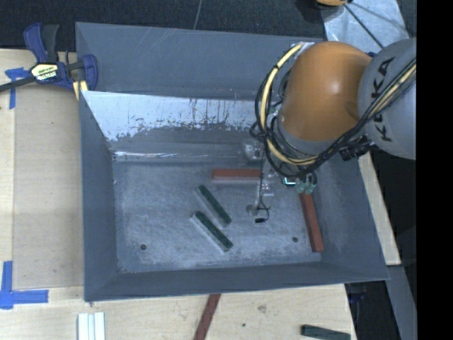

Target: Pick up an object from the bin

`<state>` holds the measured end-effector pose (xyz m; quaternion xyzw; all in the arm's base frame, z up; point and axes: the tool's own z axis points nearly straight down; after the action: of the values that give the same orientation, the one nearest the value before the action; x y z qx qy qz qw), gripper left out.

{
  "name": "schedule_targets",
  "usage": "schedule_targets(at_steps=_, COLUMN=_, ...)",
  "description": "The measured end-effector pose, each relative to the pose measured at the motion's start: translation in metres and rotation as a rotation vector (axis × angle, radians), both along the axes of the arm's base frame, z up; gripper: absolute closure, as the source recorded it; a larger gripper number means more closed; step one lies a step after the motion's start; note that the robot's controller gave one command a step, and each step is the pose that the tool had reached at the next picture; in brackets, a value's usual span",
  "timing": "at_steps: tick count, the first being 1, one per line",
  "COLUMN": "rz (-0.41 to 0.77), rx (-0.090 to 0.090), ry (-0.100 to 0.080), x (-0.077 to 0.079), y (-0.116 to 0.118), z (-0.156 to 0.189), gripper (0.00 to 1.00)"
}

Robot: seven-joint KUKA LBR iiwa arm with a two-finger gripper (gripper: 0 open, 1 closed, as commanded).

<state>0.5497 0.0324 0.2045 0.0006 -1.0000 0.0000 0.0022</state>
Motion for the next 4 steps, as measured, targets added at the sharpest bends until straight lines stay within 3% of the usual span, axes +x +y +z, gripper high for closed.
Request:
schedule_targets(at_steps=1, rz=-0.001, rx=0.000, ry=-0.008, x=0.002, y=0.000, z=0.004, gripper=0.00)
schedule_targets(at_steps=2, rz=-0.017, rx=0.000, ry=-0.012, x=0.040, y=-0.011, z=-0.077, gripper=0.00)
schedule_targets(at_steps=3, rz=-0.121, rx=0.000, ry=-0.006, x=0.063, y=-0.033, z=-0.138, gripper=0.00)
schedule_targets(at_steps=4, rz=-0.097, rx=-0.001, ry=-0.006, x=0.069, y=-0.032, z=-0.134, gripper=0.00)
